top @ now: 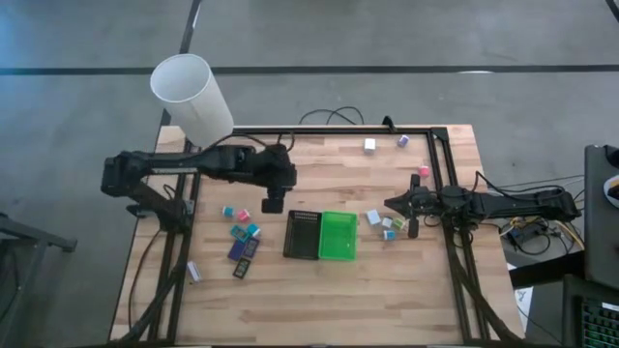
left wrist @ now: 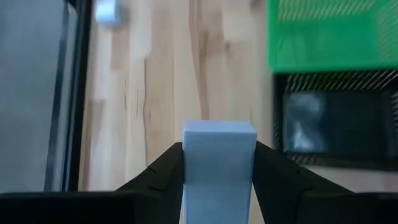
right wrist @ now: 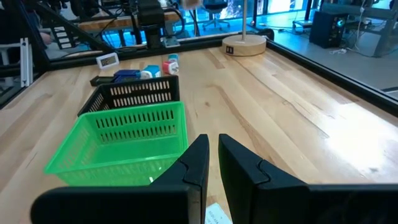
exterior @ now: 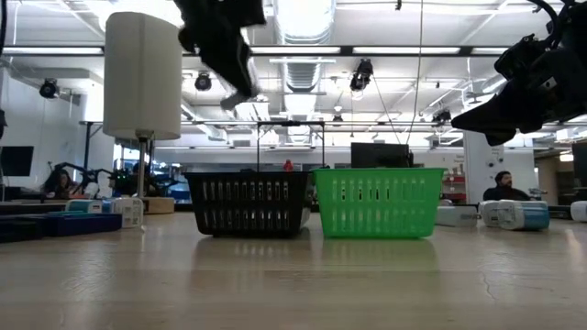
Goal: Pick & Place Office items
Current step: Put the top white digital clock into the black basket
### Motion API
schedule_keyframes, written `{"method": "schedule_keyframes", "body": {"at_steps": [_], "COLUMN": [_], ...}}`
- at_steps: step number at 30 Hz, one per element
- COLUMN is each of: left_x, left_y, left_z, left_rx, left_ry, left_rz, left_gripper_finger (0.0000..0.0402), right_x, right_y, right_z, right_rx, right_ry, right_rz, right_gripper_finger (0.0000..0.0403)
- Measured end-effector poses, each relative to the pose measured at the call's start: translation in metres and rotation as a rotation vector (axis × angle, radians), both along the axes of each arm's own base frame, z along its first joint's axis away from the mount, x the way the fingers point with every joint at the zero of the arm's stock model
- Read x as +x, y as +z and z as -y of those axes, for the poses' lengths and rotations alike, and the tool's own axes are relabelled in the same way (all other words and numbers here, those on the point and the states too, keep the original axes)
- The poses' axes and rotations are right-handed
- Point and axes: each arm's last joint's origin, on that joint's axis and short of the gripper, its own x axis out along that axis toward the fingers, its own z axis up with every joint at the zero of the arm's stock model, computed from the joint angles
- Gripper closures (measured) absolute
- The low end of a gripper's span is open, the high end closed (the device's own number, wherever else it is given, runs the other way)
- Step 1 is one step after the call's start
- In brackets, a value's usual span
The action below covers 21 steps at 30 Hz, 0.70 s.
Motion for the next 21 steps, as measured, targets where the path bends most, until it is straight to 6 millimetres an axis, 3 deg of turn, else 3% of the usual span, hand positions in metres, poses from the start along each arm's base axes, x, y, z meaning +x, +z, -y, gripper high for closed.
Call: {"method": "schedule_keyframes", "body": {"at_steps": [6,12,21], "left_x": [0.003,0.010,0.013], "left_y": [0.016,0.019,-0.007], "left_z": [0.036,0.068,0.084], "left_rx": [-0.025,-0.049,-0.055], "left_ry": [-0.077,-0.140,-0.117], "left_rz": [0.142,0.222,0.277], "left_gripper_finger": [0.0252,0.0252,0.0252], "right_x": [0.000,0.000,0.000], "right_y": [0.000,0.000,0.000], "right_z": [0.000,0.000,0.000], "right_rx": [0.005,0.015,0.026], "right_ry": [0.000,-0.002,-0.004], "right_rz": [0.000,0.001,0.002], "right_gripper_finger": [0.0367,0.0367,0.0367]}}
